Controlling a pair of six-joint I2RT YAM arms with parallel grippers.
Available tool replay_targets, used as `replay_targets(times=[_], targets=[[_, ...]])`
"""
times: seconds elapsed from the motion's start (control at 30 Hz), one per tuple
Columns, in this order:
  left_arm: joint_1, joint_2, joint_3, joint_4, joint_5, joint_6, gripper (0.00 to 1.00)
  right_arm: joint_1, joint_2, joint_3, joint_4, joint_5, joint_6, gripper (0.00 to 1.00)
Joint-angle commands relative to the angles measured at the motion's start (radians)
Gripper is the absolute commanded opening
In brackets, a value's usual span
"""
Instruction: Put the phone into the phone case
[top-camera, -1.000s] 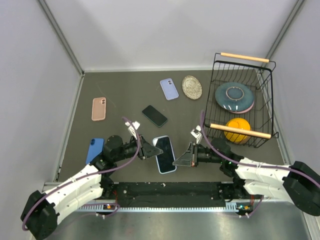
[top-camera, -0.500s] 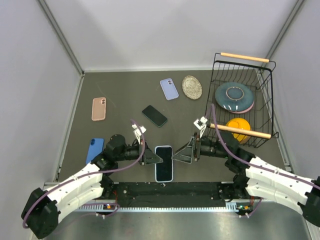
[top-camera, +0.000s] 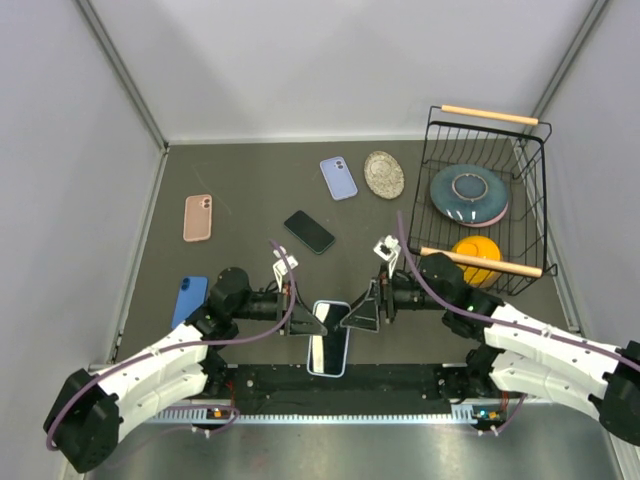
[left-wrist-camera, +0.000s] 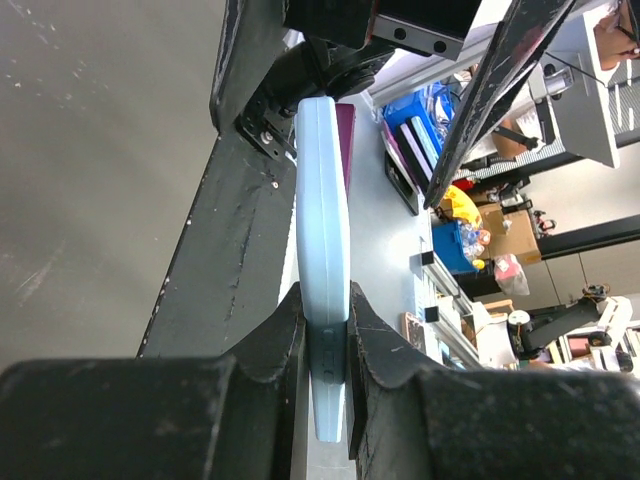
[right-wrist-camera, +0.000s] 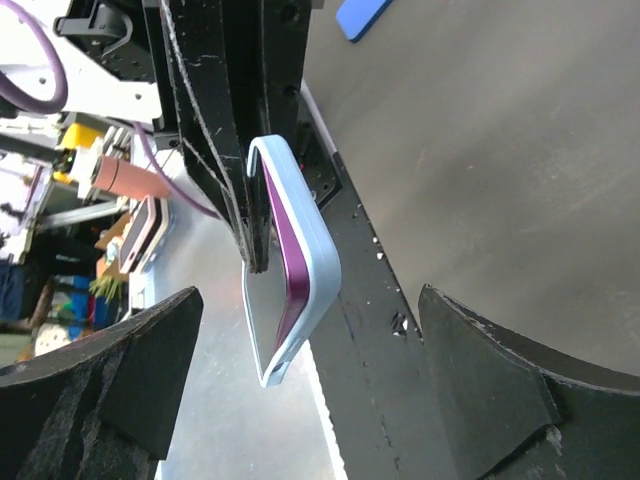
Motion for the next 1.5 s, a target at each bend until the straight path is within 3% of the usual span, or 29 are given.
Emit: replay_targets(times=[0.0, 0.23, 0.33, 0.4, 0.43, 0.47, 0.57, 0.67, 0.87, 1.0, 1.2, 1.23, 1.33, 1.4, 1.47], targets=[[0.002, -0.004, 0.014, 0.13, 0.045, -0.013, 0.0, 0.003, 0.026, 0.023, 0.17, -0.125, 0.026, 0.85], [0.002, 0.037, -0.003, 0.145, 0.036, -0.007, 0.0, 0.004, 0.02, 0.002, 0.255, -0.146, 0.063, 0.68], [0.002, 0.049, -0.003, 0.13, 0.01, -0.004, 0.0, 0.004, 0.016, 0.009, 0.239, -0.148, 0.058, 0.58], [0.0, 0.06, 0.009, 0.12, -0.01, 0.001, 0.0, 0.003, 0.011, 0.015, 0.223, -0.145, 0.058, 0.44], [0.002, 0.072, 0.02, 0.066, -0.024, 0.027, 0.0, 0.002, 0.003, 0.023, 0.212, -0.137, 0.058, 0.38], [0.002, 0.08, 0.052, 0.018, -0.039, 0.051, 0.0, 0.004, -0.001, 0.028, 0.201, -0.117, 0.057, 0.26], [0.002, 0.133, 0.126, -0.218, -0.134, 0.154, 0.0, 0.003, -0.026, 0.049, 0.144, -0.07, 0.041, 0.1], [0.003, 0.195, 0.152, -0.335, -0.232, 0.2, 0.0, 0.002, -0.021, 0.103, 0.037, -0.029, 0.002, 0.0], [0.002, 0.285, 0.155, -0.289, -0.248, 0.156, 0.0, 0.004, 0.009, 0.169, -0.084, 0.05, -0.058, 0.0], [0.002, 0.321, 0.184, -0.354, -0.299, 0.168, 0.0, 0.003, 0.022, 0.19, -0.115, 0.097, -0.023, 0.0], [0.002, 0.322, 0.178, -0.312, -0.28, 0.159, 0.0, 0.003, 0.028, 0.166, -0.026, 0.025, 0.087, 0.3], [0.002, 0.321, 0.175, -0.305, -0.279, 0.148, 0.0, 0.004, 0.02, 0.16, -0.02, 0.027, 0.098, 0.41], [0.002, 0.312, 0.161, -0.272, -0.279, 0.118, 0.0, 0.002, 0.012, 0.147, -0.053, 0.079, 0.112, 0.56], [0.002, 0.305, 0.154, -0.263, -0.286, 0.096, 0.0, -0.001, 0.011, 0.135, -0.066, 0.099, 0.123, 0.56], [0.002, 0.302, 0.146, -0.246, -0.288, 0.084, 0.0, -0.004, 0.011, 0.12, -0.058, 0.102, 0.135, 0.45]])
